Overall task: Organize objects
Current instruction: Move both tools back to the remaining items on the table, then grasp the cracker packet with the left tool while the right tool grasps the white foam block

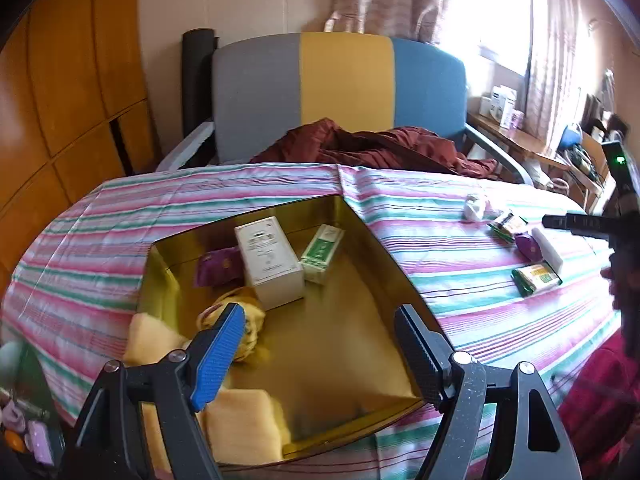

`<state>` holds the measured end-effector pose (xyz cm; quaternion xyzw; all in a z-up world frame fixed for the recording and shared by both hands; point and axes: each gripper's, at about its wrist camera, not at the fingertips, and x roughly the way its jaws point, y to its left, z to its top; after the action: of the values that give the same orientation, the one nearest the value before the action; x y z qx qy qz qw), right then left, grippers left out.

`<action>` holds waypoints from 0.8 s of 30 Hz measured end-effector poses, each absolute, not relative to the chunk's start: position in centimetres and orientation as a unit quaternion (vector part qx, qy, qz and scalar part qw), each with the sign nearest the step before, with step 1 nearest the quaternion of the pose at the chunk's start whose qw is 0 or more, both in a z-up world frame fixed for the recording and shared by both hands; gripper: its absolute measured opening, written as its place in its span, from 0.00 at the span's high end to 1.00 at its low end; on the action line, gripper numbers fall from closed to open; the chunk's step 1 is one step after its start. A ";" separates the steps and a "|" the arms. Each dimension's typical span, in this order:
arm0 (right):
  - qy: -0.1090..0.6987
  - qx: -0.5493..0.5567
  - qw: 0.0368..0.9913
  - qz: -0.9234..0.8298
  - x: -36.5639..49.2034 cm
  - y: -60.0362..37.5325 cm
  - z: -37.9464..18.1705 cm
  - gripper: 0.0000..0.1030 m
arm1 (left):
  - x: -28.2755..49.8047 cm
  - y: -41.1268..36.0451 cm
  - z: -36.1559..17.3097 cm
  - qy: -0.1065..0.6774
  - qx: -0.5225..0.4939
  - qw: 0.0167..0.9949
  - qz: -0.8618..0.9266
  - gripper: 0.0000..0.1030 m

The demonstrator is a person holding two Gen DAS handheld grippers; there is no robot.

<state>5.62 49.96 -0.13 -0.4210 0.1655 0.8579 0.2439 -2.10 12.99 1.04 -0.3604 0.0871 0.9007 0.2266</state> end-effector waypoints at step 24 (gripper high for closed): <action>0.331 -0.494 0.250 0.764 7.2 63.4 -9.7 0.44 | -3.1 25.5 0.3 0.163 -0.365 0.320 0.859 0.23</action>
<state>7.15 63.40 -9.74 -0.4943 0.3313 0.7639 0.2496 -3.12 25.52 0.32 -0.3654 0.1627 0.8588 0.3202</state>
